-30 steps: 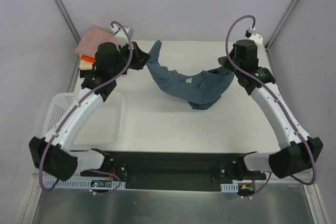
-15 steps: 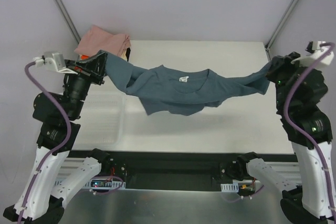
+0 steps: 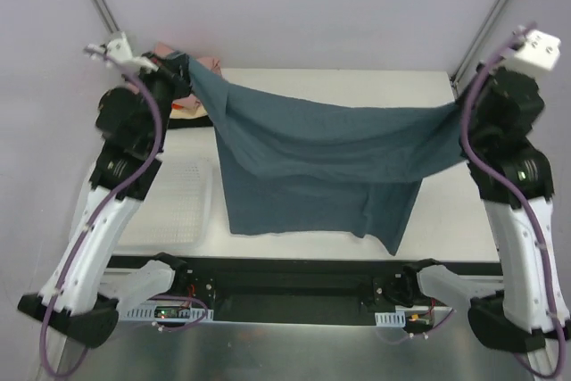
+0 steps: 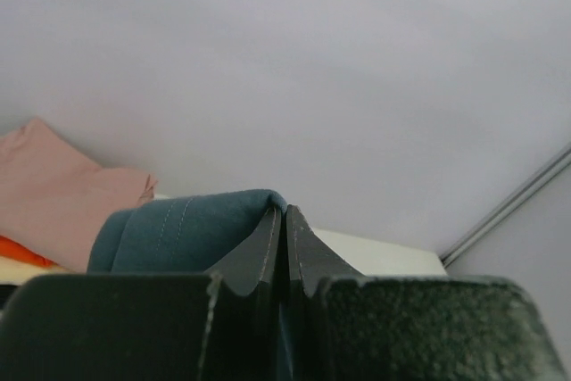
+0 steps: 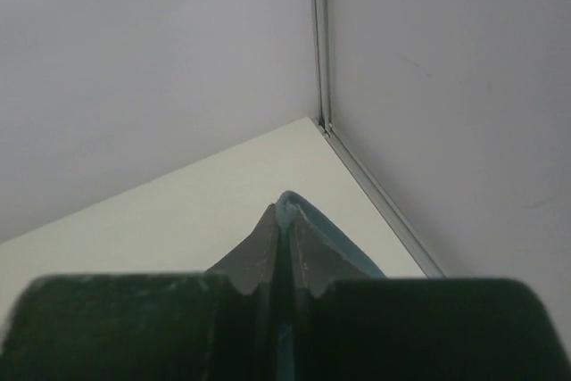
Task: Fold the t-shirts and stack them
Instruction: Flatten the tshirt out
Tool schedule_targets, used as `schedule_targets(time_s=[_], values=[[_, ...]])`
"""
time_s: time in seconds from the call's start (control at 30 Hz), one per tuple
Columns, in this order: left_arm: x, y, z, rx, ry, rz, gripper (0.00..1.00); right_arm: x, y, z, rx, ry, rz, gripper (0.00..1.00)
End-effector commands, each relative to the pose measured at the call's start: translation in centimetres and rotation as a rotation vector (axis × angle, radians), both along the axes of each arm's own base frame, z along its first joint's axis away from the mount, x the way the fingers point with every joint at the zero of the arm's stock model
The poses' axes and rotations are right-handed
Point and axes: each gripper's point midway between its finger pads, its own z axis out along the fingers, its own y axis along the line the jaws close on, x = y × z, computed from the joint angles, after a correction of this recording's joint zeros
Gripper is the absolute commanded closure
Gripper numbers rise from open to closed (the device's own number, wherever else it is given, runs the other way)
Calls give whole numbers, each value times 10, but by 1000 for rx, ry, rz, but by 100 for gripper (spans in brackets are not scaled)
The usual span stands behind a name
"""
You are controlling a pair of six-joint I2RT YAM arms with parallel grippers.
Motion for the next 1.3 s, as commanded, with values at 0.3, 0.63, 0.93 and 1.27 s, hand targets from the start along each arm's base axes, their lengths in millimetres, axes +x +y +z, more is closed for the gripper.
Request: schedule_targets(time_s=[0.3, 0.63, 0.93, 1.27], values=[[110, -19, 101, -29, -17, -104, 100, 93, -2, 94, -80, -64, -2, 95], [78, 2, -29, 71, 239, -32, 100, 22, -30, 12, -78, 99, -53, 92], [68, -35, -243, 20, 762, -213, 81, -7, -28, -237, 87, 857, -117, 76], [95, -88, -273, 69, 898, -361, 1, 29, -35, -288, 50, 1108, -212, 1]])
